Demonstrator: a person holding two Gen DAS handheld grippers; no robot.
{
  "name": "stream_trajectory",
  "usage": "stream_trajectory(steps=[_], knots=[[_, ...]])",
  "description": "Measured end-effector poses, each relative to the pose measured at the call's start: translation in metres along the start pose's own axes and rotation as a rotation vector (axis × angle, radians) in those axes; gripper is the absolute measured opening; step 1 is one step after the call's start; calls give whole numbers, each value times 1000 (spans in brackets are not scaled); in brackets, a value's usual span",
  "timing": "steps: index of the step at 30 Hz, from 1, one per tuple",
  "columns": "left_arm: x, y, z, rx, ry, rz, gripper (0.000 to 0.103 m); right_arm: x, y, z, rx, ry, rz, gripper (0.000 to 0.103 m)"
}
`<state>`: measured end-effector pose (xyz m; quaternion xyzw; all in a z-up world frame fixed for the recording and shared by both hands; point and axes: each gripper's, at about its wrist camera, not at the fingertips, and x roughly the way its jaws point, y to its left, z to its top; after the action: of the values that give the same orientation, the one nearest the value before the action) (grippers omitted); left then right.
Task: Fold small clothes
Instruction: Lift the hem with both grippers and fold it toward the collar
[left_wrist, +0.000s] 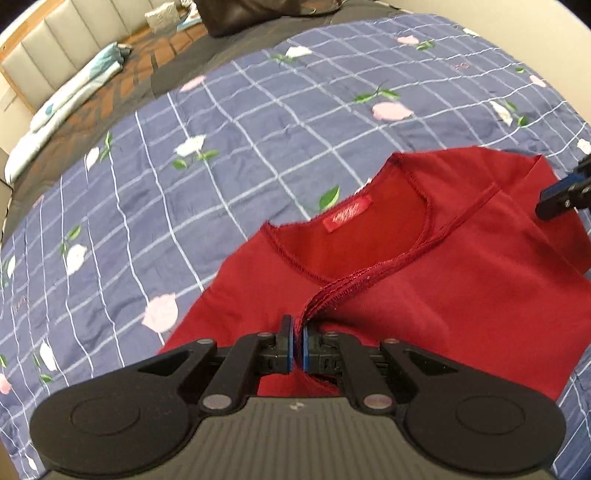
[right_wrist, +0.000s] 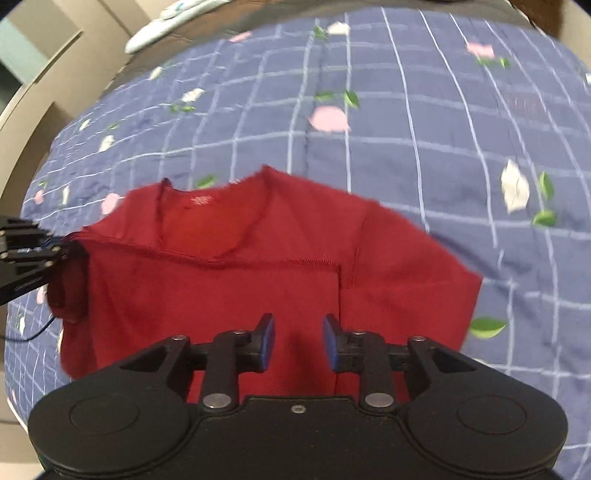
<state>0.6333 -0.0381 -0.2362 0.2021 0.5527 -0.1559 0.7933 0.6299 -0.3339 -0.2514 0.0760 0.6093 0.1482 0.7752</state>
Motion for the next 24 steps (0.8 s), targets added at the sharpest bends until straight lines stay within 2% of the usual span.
stream_trajectory(steps=[6,8,9,10,13,18,20,22,24], knots=[[1,6,-4,-6,4,-10,4,31,-2,6,42,-8,-40,31],[0,7,-1,-1,-2,-13,4,36,-4,11,46,2,-45,23],[-1,8,1,2,-7,-14,4,37,-3,12,33,4,-38,6],[-2,8,3,5,-11,-15,4,37,-1,14,14,4,-36,1],[-4,10,9,11,-26,-15,4,25,5,18,-39,-31,-55,1],[-11,20,23,-12,-70,5,4,-5,3,36,-26,-158,-76,1],[-8,26,31,-34,-76,21,6,-6,2,47,-16,-175,-81,1],[0,29,38,-73,-58,55,24,-5,0,56,-5,-170,-93,2],[11,33,42,-136,-19,107,66,1,0,61,4,-158,-119,4]])
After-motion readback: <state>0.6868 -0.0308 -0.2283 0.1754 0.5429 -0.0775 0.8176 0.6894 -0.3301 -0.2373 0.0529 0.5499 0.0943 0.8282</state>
